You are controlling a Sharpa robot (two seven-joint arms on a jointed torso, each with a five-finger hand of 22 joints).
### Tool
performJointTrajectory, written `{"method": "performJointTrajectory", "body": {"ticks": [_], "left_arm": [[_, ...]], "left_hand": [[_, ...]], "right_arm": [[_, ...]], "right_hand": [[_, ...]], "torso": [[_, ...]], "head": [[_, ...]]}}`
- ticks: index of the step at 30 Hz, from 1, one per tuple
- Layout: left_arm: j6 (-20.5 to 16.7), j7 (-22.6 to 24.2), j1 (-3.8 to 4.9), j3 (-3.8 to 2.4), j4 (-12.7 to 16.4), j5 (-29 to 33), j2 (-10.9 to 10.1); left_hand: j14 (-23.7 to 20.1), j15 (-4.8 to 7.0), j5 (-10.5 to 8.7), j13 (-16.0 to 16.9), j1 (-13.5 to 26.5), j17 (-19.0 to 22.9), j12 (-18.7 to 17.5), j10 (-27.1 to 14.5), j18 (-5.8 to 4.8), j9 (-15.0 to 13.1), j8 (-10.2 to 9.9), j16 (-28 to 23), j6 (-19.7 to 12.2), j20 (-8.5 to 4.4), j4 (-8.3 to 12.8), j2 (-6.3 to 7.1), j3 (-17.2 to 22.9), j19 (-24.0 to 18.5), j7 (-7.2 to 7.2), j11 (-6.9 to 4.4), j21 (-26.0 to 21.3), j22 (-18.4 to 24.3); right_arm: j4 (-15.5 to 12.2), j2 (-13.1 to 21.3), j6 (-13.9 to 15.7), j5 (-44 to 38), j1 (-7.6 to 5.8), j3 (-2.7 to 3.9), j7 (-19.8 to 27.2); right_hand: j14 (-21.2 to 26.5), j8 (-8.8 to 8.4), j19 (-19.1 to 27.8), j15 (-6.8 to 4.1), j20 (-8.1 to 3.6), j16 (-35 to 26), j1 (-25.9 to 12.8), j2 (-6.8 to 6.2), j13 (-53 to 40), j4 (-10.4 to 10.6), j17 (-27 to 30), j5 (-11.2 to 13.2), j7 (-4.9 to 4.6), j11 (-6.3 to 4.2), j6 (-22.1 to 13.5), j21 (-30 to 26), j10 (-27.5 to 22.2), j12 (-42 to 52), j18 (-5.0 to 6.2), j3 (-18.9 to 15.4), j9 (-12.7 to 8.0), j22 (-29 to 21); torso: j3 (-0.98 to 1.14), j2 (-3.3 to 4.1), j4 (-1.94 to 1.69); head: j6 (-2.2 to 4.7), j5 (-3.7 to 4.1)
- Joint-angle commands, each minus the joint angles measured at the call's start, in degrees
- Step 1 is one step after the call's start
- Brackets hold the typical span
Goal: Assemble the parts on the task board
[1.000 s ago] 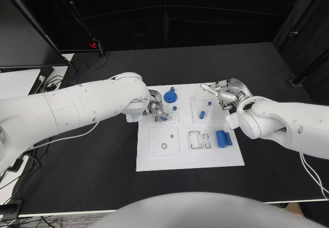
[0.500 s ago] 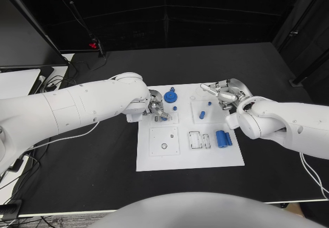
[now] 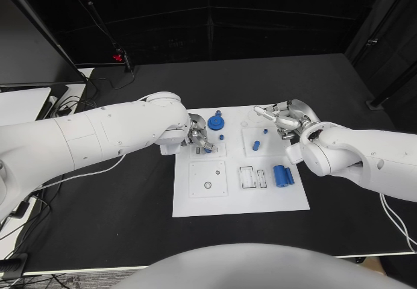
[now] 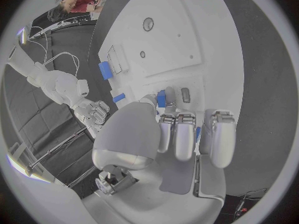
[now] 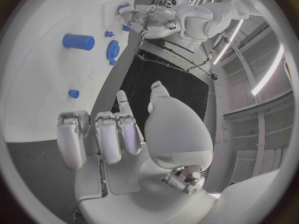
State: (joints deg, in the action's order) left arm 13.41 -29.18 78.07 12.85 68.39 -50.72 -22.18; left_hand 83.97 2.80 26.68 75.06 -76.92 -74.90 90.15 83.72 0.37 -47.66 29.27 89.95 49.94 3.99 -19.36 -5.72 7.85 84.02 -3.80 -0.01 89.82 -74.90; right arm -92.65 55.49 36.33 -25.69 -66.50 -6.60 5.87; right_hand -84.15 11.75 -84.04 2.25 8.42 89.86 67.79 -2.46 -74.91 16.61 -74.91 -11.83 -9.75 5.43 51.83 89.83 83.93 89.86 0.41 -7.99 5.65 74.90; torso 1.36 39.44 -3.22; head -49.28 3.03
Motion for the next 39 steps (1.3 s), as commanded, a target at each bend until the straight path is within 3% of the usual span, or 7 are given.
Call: {"method": "performJointTrajectory", "body": {"ticks": [1,6,11,23,30,39], "left_arm": [[1.4,-2.0,-0.99,0.70,-0.3,-1.5,0.0],[1.3,-2.1,-0.99,0.70,-0.3,-1.5,0.0],[1.1,-2.2,-0.99,0.70,-0.3,-1.6,-0.1],[1.2,-2.4,-1.00,0.70,-0.2,-2.0,-0.2],[0.7,-2.4,-1.01,0.70,0.0,-3.1,-0.2],[-0.4,-2.3,-1.02,0.70,0.0,-3.6,-0.4]], "left_hand": [[6.0,-0.02,-0.74,14.9,1.3,-15.1,-0.2,6.3,-0.37,0.1,-0.7,0.0,-0.3,0.01,2.5,-0.60,2.1,6.0,0.23,0.09,0.2,-15.1],[6.0,-0.10,-2.51,14.9,5.0,-15.1,-0.2,6.3,-0.37,0.1,-1.0,0.0,-0.2,0.13,2.5,0.26,0.2,6.0,0.40,0.03,0.2,-15.1],[6.0,-0.08,-3.29,14.9,5.8,-15.1,-0.2,6.3,-0.37,0.1,-1.1,0.0,-0.1,0.13,2.5,0.82,-0.6,6.0,0.47,-0.06,0.2,-15.1],[6.0,-0.06,-3.61,14.9,6.1,-15.1,-0.2,6.3,-0.37,0.0,-1.1,0.0,-0.2,0.12,2.6,1.21,-1.0,6.0,0.56,-0.11,0.2,-15.1],[6.0,-0.09,-4.09,14.9,7.6,-15.1,-0.2,6.3,-0.37,0.1,-1.3,0.0,-0.1,0.13,2.5,2.14,-2.6,6.0,0.51,-0.12,0.2,-15.1],[6.0,-0.11,-4.12,14.9,8.7,-15.1,-0.2,6.3,-0.37,0.1,-1.4,0.0,-0.1,0.14,2.5,2.10,-3.3,6.0,0.49,-0.10,0.2,-15.1]], "right_arm": [[-0.1,0.0,-0.4,0.0,-0.07,0.02,0.3],[-0.1,0.0,-0.4,0.0,-0.07,0.02,0.3],[-0.1,0.0,-0.4,0.0,-0.07,0.02,0.3],[0.0,-0.1,-0.4,0.0,-0.07,0.02,0.3],[-0.1,0.0,-0.5,0.0,-0.07,0.02,0.3],[0.0,0.0,-0.5,0.0,-0.07,0.02,0.2]], "right_hand": [[-5.9,0.18,-5.9,0.10,0.19,0.1,-0.4,0.08,-15.1,0.0,-15.1,-0.2,-0.13,0.27,-0.4,0.1,6.1,0.1,-0.38,-0.2,0.1,15.1],[-5.9,0.18,-5.9,0.10,0.19,0.1,-0.4,0.08,-15.1,0.0,-15.1,-0.2,-0.13,0.27,-0.4,0.1,6.1,0.1,-0.38,-0.2,0.1,15.1],[-5.9,0.18,-5.9,0.10,0.19,0.1,-0.4,0.08,-15.1,0.0,-15.1,-0.2,-0.13,0.27,-0.4,0.1,6.1,0.1,-0.38,-0.2,0.1,15.1],[-5.9,0.18,-5.9,0.10,0.19,0.1,-0.4,0.08,-15.1,0.0,-15.1,-0.2,-0.13,0.27,-0.4,0.1,6.1,0.1,-0.38,-0.2,0.1,15.1],[-5.9,0.18,-5.9,0.10,0.19,0.1,-0.4,0.08,-15.1,0.0,-15.1,-0.2,-0.13,0.27,-0.4,0.1,6.1,0.1,-0.38,-0.2,0.1,15.1],[-5.9,0.18,-5.9,0.10,0.19,0.1,-0.4,0.08,-15.1,0.0,-15.1,-0.2,-0.13,0.27,-0.4,0.1,6.1,0.1,-0.38,-0.2,0.1,15.1]], "torso": [[-0.02,0.01,-0.03],[-0.01,0.01,-0.05],[-0.01,0.01,-0.05],[-0.01,-0.01,-0.01],[0.00,0.02,-0.04],[0.00,0.02,-0.02]], "head": [[-0.01,0.00],[-0.04,0.01],[-0.02,0.00],[-0.03,-0.08],[0.04,0.00],[0.07,-0.08]]}}
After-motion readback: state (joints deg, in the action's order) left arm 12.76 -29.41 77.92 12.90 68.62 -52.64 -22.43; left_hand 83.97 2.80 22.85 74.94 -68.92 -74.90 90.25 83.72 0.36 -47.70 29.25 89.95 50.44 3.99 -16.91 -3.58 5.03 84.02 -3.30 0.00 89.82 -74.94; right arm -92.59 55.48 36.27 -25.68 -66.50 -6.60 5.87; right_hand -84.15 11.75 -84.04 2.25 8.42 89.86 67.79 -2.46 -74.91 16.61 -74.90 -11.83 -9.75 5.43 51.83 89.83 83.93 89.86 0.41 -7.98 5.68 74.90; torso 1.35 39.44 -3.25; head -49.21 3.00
